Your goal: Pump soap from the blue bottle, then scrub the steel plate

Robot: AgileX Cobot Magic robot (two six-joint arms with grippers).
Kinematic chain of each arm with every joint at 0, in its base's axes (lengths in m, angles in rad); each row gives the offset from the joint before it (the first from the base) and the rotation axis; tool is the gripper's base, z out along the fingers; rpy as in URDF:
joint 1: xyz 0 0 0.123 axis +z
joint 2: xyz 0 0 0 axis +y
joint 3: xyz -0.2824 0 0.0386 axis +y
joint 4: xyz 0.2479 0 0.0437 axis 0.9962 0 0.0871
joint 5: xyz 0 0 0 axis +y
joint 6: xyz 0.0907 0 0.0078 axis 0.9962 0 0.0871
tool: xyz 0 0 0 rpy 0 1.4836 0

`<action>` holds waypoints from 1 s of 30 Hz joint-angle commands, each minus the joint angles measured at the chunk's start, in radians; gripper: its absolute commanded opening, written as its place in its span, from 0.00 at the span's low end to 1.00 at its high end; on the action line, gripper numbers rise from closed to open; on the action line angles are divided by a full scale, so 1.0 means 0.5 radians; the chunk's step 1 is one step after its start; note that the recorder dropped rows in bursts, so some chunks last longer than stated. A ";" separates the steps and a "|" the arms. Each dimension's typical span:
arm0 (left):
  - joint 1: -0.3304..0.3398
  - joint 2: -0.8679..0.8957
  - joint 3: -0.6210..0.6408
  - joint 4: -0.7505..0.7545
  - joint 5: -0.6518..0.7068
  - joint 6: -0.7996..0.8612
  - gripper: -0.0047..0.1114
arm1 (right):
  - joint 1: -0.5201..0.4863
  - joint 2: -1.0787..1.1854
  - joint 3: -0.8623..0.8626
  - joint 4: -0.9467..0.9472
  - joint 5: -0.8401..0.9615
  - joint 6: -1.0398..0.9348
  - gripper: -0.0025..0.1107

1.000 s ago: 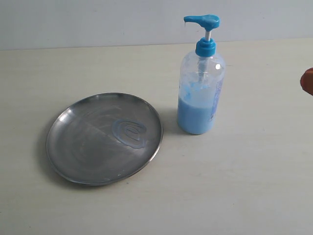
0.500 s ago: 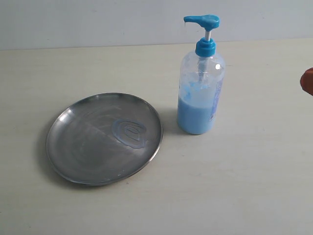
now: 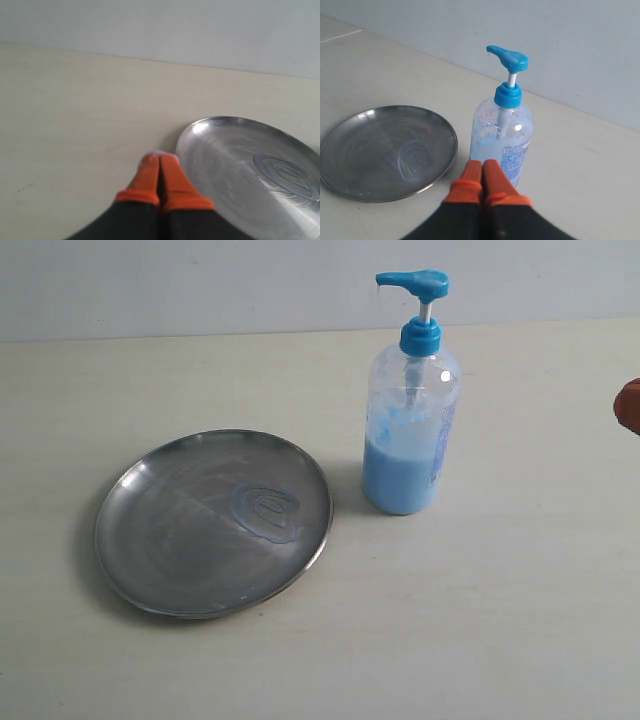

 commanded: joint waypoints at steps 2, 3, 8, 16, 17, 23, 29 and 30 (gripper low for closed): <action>0.005 -0.009 0.004 0.010 -0.012 0.000 0.04 | -0.004 -0.010 0.002 -0.007 -0.025 0.008 0.02; 0.005 -0.009 0.004 0.010 -0.012 0.000 0.04 | -0.004 -0.010 0.002 -0.007 -0.025 0.008 0.02; 0.005 -0.009 0.004 0.010 -0.012 0.000 0.04 | -0.004 -0.010 0.002 -0.007 -0.025 0.008 0.02; 0.005 -0.009 0.004 0.010 -0.012 0.000 0.04 | -0.004 -0.010 0.002 -0.007 -0.025 0.003 0.02; 0.005 -0.009 0.004 0.010 -0.012 0.000 0.04 | -0.004 -0.010 0.002 -0.007 -0.025 0.003 0.02; 0.005 -0.009 0.004 0.010 -0.012 0.000 0.04 | -0.004 -0.010 0.002 -0.007 -0.025 0.007 0.02; 0.005 -0.009 0.004 0.010 -0.008 0.000 0.04 | -0.034 -0.048 0.002 -0.007 -0.025 0.003 0.02; 0.005 -0.009 0.004 0.010 -0.008 0.000 0.04 | -0.055 -0.059 0.002 -0.007 -0.025 0.003 0.02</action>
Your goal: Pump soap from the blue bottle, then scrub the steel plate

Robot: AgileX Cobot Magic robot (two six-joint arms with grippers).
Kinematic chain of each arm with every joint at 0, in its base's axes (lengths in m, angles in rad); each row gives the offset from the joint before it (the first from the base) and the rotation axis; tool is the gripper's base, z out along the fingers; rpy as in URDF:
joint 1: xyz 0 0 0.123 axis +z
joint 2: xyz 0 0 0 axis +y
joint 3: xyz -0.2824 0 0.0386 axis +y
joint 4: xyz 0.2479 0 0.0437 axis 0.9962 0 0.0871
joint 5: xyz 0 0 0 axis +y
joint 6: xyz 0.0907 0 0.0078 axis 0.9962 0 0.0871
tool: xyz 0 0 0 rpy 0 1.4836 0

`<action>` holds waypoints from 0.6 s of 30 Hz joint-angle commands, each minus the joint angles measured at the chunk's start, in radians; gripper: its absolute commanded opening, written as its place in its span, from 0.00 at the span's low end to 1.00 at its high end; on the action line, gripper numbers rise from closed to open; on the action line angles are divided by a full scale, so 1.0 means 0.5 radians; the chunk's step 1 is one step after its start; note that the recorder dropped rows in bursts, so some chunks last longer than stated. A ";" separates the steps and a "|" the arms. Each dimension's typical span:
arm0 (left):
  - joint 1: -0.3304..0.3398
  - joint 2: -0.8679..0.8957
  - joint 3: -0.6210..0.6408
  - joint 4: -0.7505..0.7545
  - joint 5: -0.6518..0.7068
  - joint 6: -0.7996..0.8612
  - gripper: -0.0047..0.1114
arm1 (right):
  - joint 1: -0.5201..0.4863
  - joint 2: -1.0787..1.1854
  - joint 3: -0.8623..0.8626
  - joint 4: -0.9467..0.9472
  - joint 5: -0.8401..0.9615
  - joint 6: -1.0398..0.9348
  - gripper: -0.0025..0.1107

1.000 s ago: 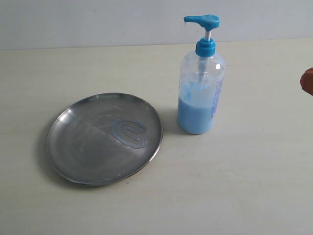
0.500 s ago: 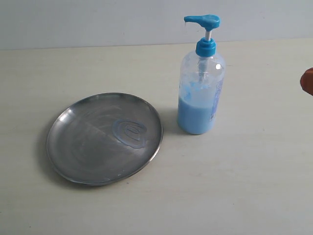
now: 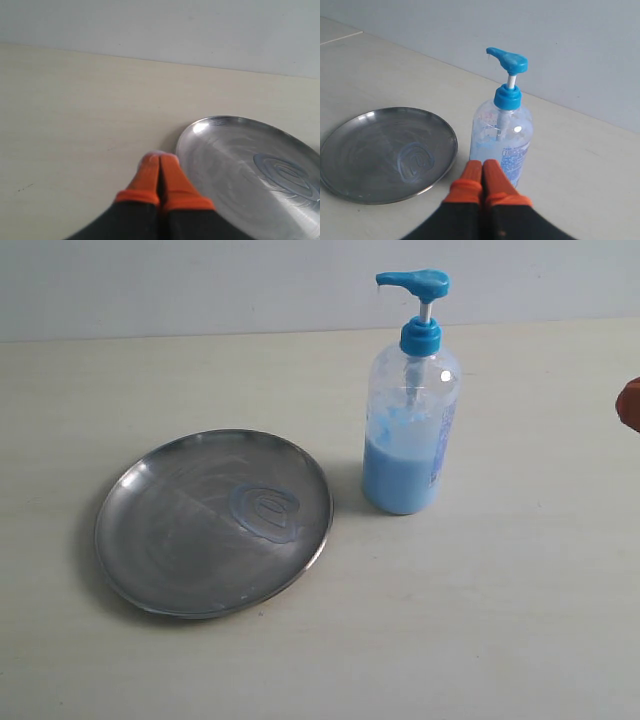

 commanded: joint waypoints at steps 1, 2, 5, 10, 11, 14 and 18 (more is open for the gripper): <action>0.005 -0.009 0.004 0.011 -0.012 0.000 0.04 | -0.089 -0.062 0.002 -0.007 -0.025 0.007 0.02; 0.005 -0.009 0.004 0.011 -0.012 0.000 0.04 | -0.128 -0.081 0.002 -0.007 -0.025 0.007 0.02; 0.005 -0.009 0.004 0.011 -0.012 0.000 0.04 | -0.263 -0.146 0.002 -0.007 -0.025 0.007 0.02; 0.005 -0.009 0.004 0.011 -0.012 0.000 0.04 | -0.493 -0.265 0.002 -0.007 -0.025 0.007 0.02; 0.005 -0.009 0.004 0.011 -0.012 0.000 0.04 | -0.548 -0.291 0.002 -0.007 -0.025 0.007 0.02; 0.005 -0.009 0.004 0.011 -0.012 0.000 0.04 | -0.698 -0.371 0.002 -0.007 -0.025 0.007 0.02; 0.005 -0.009 0.004 0.011 -0.012 0.000 0.04 | -0.836 -0.435 0.002 -0.007 -0.026 0.007 0.02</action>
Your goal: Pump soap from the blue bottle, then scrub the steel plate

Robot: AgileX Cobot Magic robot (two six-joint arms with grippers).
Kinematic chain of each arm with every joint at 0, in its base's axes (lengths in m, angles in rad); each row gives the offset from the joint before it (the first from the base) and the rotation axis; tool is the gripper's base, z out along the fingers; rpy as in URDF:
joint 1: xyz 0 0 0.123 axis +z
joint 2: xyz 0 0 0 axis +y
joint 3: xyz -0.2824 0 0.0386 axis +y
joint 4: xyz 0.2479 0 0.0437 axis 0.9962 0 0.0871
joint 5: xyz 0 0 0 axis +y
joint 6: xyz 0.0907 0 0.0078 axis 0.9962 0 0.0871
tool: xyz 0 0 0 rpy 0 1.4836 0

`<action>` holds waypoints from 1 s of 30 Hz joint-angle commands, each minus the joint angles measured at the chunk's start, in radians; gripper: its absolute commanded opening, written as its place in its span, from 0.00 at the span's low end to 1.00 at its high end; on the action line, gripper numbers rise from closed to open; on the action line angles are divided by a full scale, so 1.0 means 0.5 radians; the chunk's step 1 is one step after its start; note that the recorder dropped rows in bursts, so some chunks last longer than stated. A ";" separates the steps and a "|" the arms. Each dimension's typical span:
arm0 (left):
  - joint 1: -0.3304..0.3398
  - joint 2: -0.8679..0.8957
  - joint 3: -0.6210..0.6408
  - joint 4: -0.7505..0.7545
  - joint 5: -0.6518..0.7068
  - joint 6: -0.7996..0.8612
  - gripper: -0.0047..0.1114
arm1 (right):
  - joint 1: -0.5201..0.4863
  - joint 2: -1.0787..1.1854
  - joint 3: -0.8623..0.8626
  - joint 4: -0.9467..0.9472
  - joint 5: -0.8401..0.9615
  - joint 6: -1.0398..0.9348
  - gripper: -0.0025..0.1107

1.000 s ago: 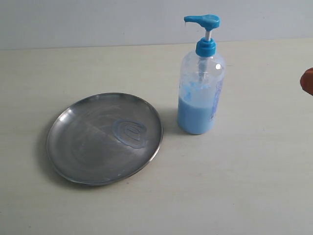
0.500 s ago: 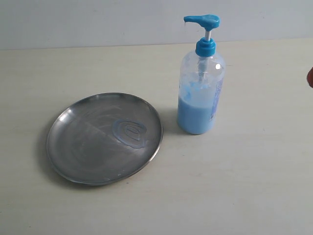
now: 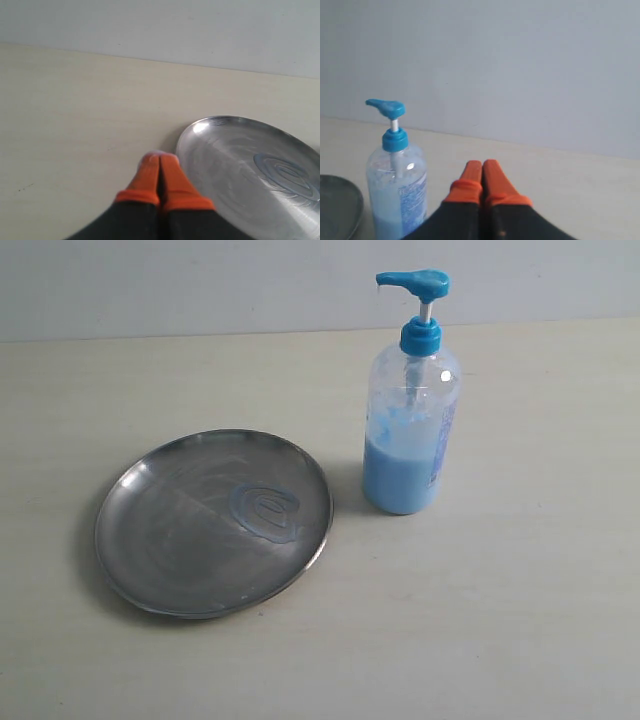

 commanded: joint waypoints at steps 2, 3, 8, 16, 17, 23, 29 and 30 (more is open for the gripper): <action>0.005 -0.009 0.004 0.011 -0.012 0.000 0.04 | -0.122 -0.070 0.002 -0.007 -0.022 0.003 0.02; 0.005 -0.009 0.004 0.011 -0.012 0.000 0.04 | -0.122 -0.070 0.002 -0.007 -0.026 0.003 0.02; 0.005 -0.009 0.004 0.011 -0.012 0.000 0.04 | -0.122 -0.070 0.002 -0.007 -0.026 -0.001 0.02; 0.005 -0.009 0.004 0.011 -0.012 0.000 0.04 | -0.122 -0.082 0.005 -0.002 -0.023 0.003 0.02; 0.005 -0.009 0.004 0.011 -0.012 0.000 0.04 | -0.122 -0.093 0.005 0.030 -0.023 0.003 0.02; 0.005 -0.009 0.004 0.011 -0.012 0.000 0.04 | -0.122 -0.168 0.009 0.432 0.008 -0.035 0.02; 0.005 -0.009 0.004 0.011 -0.012 0.000 0.04 | -0.131 -0.224 0.165 0.432 -0.032 -0.055 0.02; 0.005 -0.009 0.004 0.011 -0.012 0.000 0.04 | -0.145 -0.244 0.218 0.438 -0.034 -0.055 0.02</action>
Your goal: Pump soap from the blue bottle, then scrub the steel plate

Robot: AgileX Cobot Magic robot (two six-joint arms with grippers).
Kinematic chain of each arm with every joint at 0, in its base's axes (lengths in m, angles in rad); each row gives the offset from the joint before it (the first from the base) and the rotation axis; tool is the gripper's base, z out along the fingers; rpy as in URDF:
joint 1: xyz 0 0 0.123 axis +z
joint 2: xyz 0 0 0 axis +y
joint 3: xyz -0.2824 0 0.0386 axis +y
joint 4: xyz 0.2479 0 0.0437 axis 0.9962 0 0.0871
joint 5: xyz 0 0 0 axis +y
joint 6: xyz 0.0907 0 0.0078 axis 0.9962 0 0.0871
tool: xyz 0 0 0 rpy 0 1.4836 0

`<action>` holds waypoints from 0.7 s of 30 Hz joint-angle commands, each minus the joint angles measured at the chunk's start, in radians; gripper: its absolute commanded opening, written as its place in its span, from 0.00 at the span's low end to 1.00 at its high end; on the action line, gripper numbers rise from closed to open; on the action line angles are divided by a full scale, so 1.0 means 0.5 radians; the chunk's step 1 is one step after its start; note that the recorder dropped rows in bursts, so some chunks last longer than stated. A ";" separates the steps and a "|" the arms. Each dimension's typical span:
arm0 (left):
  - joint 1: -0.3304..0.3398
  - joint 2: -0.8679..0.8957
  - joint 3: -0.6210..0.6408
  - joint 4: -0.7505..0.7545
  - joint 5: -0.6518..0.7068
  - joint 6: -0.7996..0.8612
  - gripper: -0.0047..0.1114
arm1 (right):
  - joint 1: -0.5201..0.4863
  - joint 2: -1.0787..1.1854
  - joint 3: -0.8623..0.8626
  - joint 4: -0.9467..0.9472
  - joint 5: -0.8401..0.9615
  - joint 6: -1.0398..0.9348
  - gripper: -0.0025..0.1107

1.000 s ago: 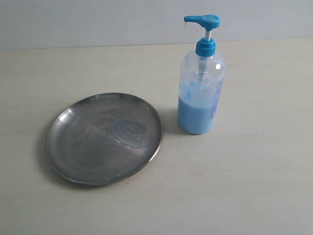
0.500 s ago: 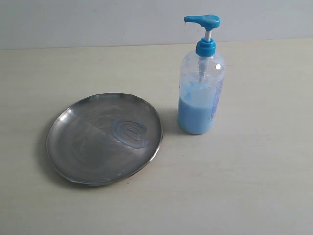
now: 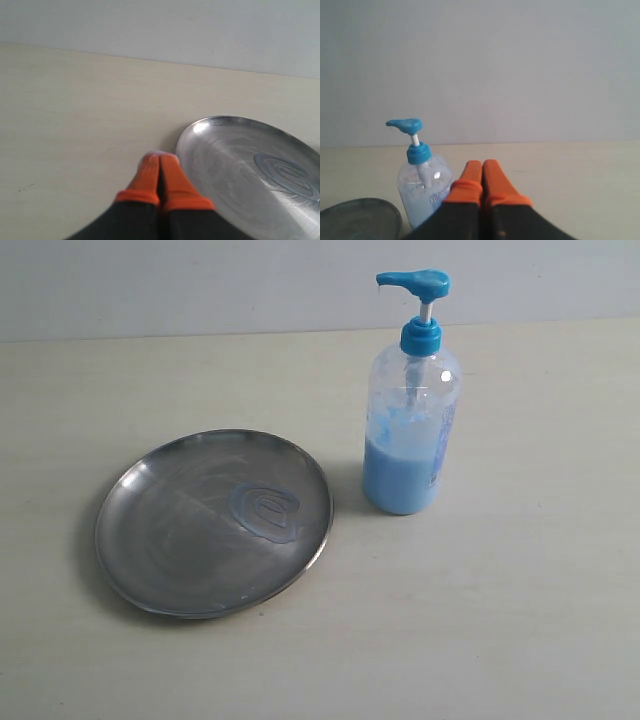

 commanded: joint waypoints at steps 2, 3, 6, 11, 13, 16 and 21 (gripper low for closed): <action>0.005 -0.009 0.004 0.011 -0.012 0.000 0.04 | -0.072 -0.115 0.257 0.040 -0.029 -0.026 0.02; 0.005 -0.009 0.004 0.011 -0.012 0.000 0.04 | -0.085 -0.140 0.299 0.051 -0.029 -0.026 0.02; 0.005 -0.009 0.004 0.011 -0.012 0.000 0.04 | -0.139 -0.220 0.432 0.062 -0.029 -0.026 0.02; 0.005 -0.009 0.004 0.011 -0.012 0.000 0.04 | -0.217 -0.314 0.576 0.112 -0.048 -0.109 0.02; 0.005 -0.009 0.004 0.011 -0.012 0.000 0.04 | -0.232 -0.344 0.623 0.157 -0.082 -0.201 0.02; 0.005 -0.009 0.004 0.011 -0.012 0.000 0.04 | -0.281 -0.389 0.681 0.252 -0.096 -0.337 0.02; 0.005 -0.009 0.004 0.011 -0.012 0.000 0.04 | -0.402 -0.398 0.792 0.350 -0.124 -0.467 0.02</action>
